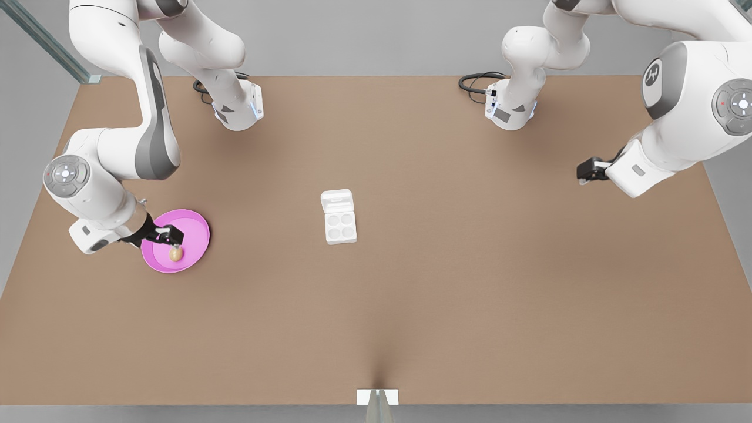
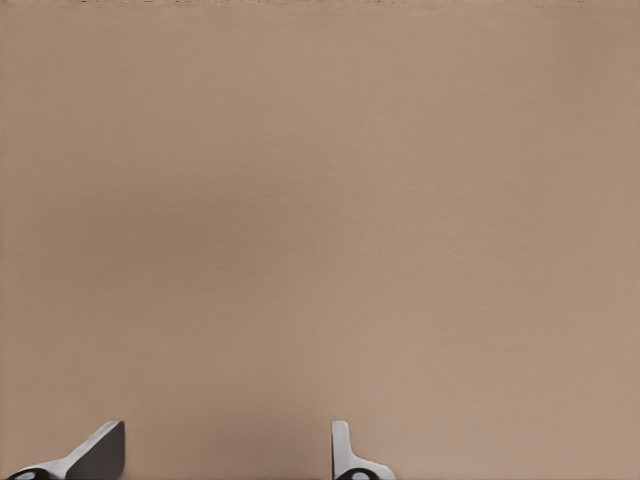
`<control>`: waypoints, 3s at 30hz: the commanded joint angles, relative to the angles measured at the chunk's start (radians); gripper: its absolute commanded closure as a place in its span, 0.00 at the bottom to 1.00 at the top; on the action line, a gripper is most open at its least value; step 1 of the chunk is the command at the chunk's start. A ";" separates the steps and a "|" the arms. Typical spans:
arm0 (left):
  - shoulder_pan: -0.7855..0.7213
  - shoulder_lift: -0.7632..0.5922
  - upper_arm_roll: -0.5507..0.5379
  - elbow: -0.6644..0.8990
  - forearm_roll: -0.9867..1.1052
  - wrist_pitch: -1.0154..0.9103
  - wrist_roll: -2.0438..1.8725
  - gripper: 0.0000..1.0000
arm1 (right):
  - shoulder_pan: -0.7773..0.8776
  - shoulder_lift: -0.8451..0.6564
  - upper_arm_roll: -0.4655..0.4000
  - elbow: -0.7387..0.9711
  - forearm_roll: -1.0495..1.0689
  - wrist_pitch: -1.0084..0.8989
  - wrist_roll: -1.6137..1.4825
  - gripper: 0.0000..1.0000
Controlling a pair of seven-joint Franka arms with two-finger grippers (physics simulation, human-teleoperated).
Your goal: Pack egg into the box and close the box lid
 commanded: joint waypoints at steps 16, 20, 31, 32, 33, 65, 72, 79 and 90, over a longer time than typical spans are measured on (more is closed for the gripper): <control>0.000 0.058 0.000 -0.007 0.001 0.016 0.012 0.00 | -0.206 0.344 -0.003 -0.032 -0.015 0.202 -0.457 0.00; 0.000 0.058 0.000 -0.007 0.001 0.006 0.012 0.00 | -0.246 0.373 -0.001 -0.031 -0.011 0.276 -0.718 0.00; 0.000 0.060 0.000 -0.016 0.003 -0.007 0.012 0.00 | -0.248 0.384 0.003 -0.175 0.062 0.408 -1.080 0.00; 0.000 0.060 0.000 -0.016 0.001 -0.007 0.012 0.00 | -0.244 0.382 0.003 -0.187 0.062 0.409 -1.029 0.00; 0.000 0.061 0.000 -0.016 0.001 -0.007 0.012 0.00 | -0.244 0.381 0.003 -0.198 0.062 0.409 -0.974 0.00; 0.000 0.061 0.002 -0.027 0.001 -0.014 0.011 0.00 | -0.281 0.381 0.003 -0.271 0.056 0.448 -0.251 0.00; 0.000 0.061 0.002 -0.035 0.001 -0.014 0.009 0.00 | -0.284 0.385 0.002 -0.271 0.055 0.449 -0.112 0.00; 0.000 0.058 0.002 -0.043 0.001 -0.028 0.009 0.00 | -0.269 0.396 0.002 -0.256 0.048 0.452 -0.087 0.00; 0.000 0.058 0.002 -0.043 0.001 -0.040 0.009 0.00 | -0.275 0.411 0.002 -0.258 -0.001 0.406 -0.096 0.53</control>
